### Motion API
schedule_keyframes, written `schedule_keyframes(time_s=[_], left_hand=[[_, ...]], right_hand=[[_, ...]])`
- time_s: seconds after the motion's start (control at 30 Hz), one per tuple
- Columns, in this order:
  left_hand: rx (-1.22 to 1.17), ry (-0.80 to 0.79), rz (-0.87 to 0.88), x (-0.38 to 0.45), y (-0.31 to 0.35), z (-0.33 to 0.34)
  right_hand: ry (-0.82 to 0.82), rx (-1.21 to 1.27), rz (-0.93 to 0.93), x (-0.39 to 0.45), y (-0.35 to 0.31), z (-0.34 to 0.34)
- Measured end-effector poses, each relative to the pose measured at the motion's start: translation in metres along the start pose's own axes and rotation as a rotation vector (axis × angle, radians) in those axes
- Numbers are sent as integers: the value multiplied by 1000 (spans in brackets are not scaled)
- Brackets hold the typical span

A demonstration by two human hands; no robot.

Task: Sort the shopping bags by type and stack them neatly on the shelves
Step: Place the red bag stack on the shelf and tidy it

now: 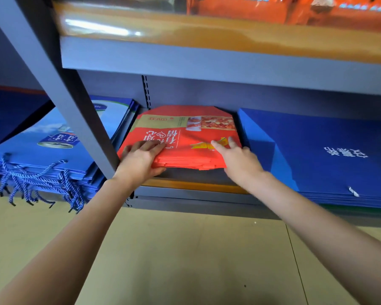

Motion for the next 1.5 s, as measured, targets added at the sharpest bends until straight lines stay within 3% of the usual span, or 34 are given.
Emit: schedule_keyframes(time_s=[0.13, 0.33, 0.5, 0.7, 0.8, 1.0, 1.5], left_hand=[[104, -79, -34, -3, 6, -1], [-116, -359, -232, 5, -9, 7], [-357, -408, -279, 8, -12, 18], [3, -319, -197, 15, -19, -3], [141, -393, -189, 10, -14, -4], [142, -619, -246, 7, -12, 14], [-15, -520, -265, 10, -19, 22]], right_hand=[[-24, -72, -51, 2, 23, -32], [-60, 100, 7, -13, 54, -12], [-106, 364, 53, -9, 62, -6], [-141, 584, -4, -5, 45, -10], [-135, 521, -64, -2, 31, -13], [-335, 475, -25, -10, 30, 20], [-228, 324, 76, -6, 34, 7]])
Point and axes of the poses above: each hand's wrist, its own x-axis towards the middle knuckle, its own z-axis out of the palm, y = z × x, the point moved 7 cm from there along x, towards the middle knuckle, and after that the axes turned 6 degrees about x, right-handed, at the moved point
